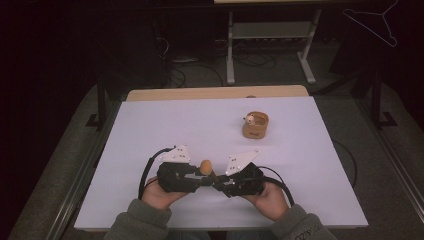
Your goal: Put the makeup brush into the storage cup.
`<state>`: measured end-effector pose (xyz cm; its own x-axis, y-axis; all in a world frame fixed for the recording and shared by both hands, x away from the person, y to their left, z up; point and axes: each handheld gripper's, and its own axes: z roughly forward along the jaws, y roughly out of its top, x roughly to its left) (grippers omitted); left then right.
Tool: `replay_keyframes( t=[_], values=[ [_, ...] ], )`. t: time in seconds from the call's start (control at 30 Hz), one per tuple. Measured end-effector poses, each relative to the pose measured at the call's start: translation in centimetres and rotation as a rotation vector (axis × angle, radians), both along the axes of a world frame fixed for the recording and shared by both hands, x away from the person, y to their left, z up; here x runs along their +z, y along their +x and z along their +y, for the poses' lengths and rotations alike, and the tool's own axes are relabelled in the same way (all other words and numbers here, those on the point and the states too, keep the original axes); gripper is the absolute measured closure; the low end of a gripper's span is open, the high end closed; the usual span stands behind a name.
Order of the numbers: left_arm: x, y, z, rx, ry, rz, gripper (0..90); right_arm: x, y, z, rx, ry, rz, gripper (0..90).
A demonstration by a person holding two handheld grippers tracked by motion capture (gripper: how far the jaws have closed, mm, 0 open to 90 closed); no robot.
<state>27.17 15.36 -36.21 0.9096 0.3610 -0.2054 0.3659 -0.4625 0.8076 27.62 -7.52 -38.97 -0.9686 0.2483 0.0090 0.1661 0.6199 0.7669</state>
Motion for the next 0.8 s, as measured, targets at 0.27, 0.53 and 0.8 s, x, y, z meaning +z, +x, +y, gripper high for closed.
replay_keyframes(
  t=[0.27, 0.53, 0.8],
  values=[
    [0.0, 0.1, 0.8, 0.039, 0.018, -0.027, 60.4, -0.1, 0.8, -1.3, -0.06, 0.029, 0.027, 73.3],
    [-0.2, 0.2, 1.6, 0.059, 0.047, -0.058, 57.4, 0.1, 1.5, -3.0, -0.126, 0.088, 0.077, 73.3],
    [-0.7, 0.3, 1.8, 0.078, 0.062, -0.053, 55.9, 0.2, 2.1, -4.2, -0.163, 0.108, 0.081, 73.2]
  ],
)
